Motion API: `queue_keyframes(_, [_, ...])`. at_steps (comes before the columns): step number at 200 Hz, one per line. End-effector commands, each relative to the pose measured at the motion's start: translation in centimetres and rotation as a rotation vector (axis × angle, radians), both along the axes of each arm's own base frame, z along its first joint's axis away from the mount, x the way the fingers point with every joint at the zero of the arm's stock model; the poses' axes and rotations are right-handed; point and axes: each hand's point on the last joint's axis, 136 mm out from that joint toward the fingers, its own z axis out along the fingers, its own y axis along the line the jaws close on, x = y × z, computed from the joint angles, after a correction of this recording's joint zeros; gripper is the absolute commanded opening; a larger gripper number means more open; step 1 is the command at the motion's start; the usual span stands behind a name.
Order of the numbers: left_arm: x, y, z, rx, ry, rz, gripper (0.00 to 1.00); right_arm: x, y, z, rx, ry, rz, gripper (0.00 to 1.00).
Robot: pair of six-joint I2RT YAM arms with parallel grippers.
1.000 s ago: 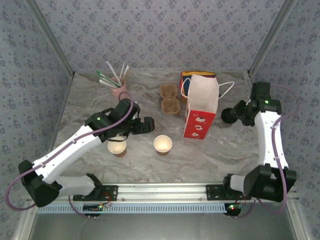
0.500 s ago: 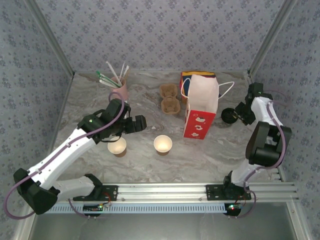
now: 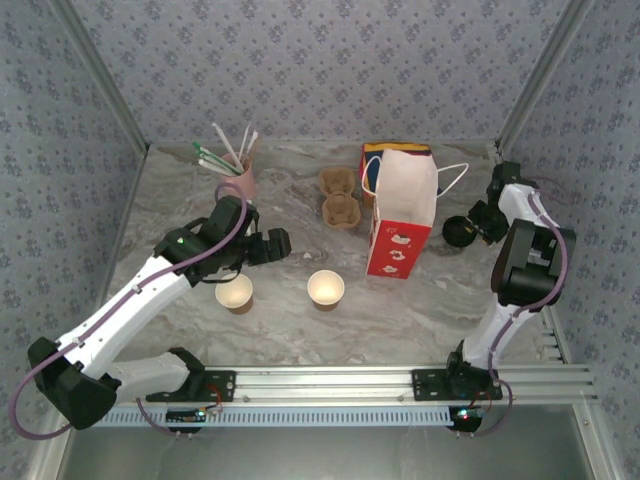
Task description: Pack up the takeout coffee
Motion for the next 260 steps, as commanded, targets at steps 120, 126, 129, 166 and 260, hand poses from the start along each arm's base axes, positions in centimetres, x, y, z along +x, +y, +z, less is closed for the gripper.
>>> queue_keyframes(120, [-0.4,0.4,0.4,-0.022,-0.006,0.009,1.00,0.5,-0.4,-1.5,0.025,0.031,0.024,0.29])
queue_keyframes(126, [-0.4,0.4,0.4,-0.023,-0.005,0.010,1.00,0.5,-0.4,-1.5,0.024,0.031,0.024,0.28])
queue_keyframes(129, [-0.5,0.4,0.4,-0.023,-0.005,0.010,1.00,0.5,-0.4,-1.5,0.024,0.031,0.023,0.28])
queue_keyframes(166, [-0.6,0.5,0.4,-0.024,-0.005,0.014,1.00,0.5,-0.3,-1.6,0.028,0.030,0.026,0.19])
queue_keyframes(260, [-0.7,0.6,0.4,-0.027,-0.008,0.013,1.00,-0.6,0.1,2.2,0.006,-0.047,0.015,0.12])
